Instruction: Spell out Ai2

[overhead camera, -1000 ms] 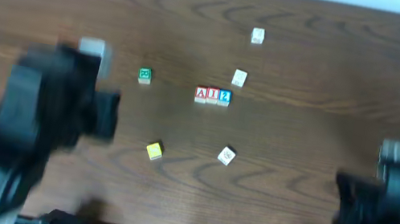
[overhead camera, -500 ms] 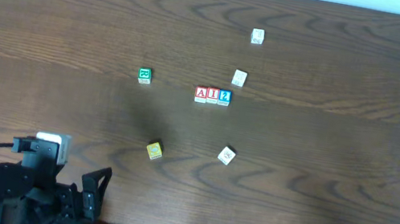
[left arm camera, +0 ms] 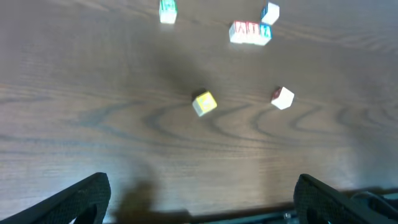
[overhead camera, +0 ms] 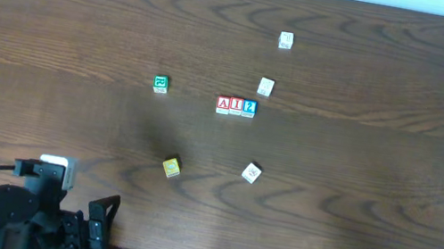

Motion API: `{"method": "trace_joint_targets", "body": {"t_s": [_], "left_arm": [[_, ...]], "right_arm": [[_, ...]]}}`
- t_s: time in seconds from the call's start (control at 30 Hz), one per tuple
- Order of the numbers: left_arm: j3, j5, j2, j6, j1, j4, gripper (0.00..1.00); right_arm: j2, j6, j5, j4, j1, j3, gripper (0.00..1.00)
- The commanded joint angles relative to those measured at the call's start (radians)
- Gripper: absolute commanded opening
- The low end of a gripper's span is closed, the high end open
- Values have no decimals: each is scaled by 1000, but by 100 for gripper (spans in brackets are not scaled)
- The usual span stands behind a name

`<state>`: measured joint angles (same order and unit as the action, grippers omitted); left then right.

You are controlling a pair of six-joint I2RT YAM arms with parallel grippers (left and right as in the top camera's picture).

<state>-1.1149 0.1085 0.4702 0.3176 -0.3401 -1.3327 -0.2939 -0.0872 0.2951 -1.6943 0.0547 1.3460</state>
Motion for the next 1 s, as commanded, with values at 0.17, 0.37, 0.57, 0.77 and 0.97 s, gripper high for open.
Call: {"method": "trace_joint_targets", "body": {"t_s": [0.17,0.37,0.57,0.77,0.97], "left_arm": [[299,-29,-275,-300,198,364,95],[600,-30,-434,-379,266,473,95],[767,-27,-467,-378,268,534,95],[854,-31,-467,-378,268,554,95],[914,-30,-467,-378,268,559,95]], "right_arm": [[4,-13,-3,-3,-10,-3,99],[4,-13,-3,-3,-10,-3,99],[4,-13,-3,-3,-10,-3,99],[4,-13,-3,-3,-10,-3,99],[4,-13,-3,-3,-10,-3,99]]}}
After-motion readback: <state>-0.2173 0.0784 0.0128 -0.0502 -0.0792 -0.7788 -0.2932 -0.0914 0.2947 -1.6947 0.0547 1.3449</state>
